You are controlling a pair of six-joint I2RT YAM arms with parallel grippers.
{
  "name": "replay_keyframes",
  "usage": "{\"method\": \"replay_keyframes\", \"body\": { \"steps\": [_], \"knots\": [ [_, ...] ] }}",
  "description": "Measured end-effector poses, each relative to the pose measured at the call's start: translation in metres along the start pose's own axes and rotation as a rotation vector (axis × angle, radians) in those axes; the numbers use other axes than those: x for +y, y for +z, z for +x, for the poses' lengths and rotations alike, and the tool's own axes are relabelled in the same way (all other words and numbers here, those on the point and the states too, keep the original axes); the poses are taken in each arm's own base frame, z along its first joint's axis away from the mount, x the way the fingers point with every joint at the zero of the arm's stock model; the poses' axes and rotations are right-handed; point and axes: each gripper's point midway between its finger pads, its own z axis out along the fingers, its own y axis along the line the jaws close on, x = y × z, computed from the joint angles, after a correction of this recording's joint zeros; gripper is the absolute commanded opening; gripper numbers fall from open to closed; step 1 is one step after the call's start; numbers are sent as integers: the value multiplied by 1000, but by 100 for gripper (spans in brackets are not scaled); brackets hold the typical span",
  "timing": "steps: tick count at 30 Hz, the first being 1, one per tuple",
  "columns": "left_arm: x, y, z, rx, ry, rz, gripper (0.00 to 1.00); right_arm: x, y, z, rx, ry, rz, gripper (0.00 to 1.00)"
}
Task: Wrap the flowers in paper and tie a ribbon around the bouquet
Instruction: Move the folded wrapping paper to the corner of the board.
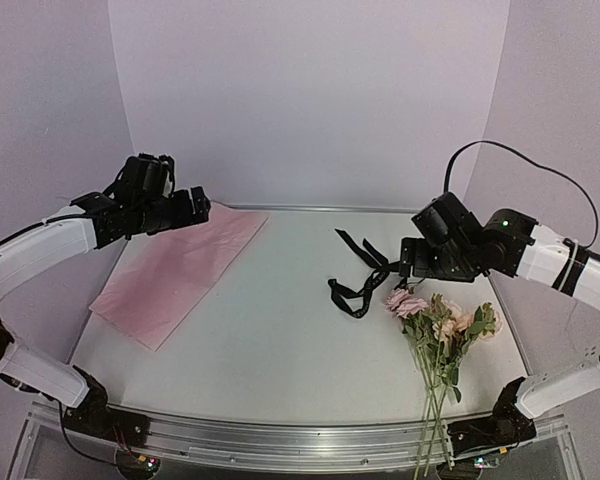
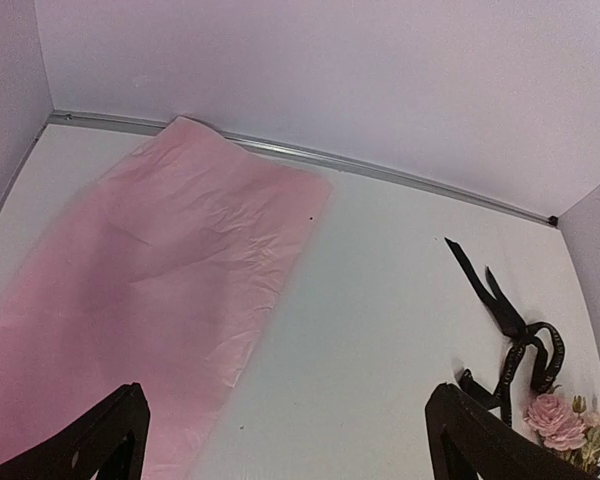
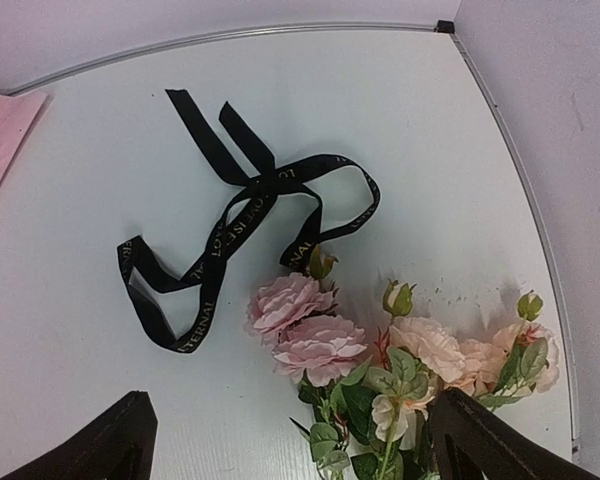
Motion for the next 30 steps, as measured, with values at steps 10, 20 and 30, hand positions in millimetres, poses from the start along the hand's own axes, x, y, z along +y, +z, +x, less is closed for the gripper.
{"method": "replay_keyframes", "body": {
  "steps": [10,20,30],
  "knots": [
    [58,15,11,37,-88,-129,100,23,15,14,70,12,-63,98],
    [109,57,105,275,-183,-257,100,86,76,97,370,14,-164,98],
    [178,62,160,344,-401,-402,100,110,89,127,472,-9,-207,98]
  ]
}}
